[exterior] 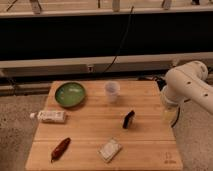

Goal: Knock the eraser over

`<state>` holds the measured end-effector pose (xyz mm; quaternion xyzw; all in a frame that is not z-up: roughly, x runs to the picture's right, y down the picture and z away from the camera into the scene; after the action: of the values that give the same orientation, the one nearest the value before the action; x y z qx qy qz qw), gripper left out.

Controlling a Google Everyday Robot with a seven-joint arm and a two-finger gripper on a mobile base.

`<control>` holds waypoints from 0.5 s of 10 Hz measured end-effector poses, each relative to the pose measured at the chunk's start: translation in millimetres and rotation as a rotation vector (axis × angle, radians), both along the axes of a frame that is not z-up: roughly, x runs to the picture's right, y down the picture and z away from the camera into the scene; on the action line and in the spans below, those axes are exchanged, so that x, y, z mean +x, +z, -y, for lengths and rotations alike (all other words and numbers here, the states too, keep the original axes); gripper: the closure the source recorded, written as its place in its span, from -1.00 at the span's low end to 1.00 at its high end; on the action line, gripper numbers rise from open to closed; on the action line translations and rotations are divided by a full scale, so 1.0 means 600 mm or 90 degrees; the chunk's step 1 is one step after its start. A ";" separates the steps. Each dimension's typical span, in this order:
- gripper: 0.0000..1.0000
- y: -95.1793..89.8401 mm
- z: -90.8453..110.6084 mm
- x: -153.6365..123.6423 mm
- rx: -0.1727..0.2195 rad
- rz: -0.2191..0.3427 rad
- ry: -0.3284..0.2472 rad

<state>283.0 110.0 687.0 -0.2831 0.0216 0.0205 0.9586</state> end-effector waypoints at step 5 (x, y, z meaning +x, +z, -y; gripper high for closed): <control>-0.60 0.025 -0.014 -0.026 -0.010 0.005 -0.014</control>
<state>267.5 118.4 701.8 -0.2901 0.0207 0.0089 0.9567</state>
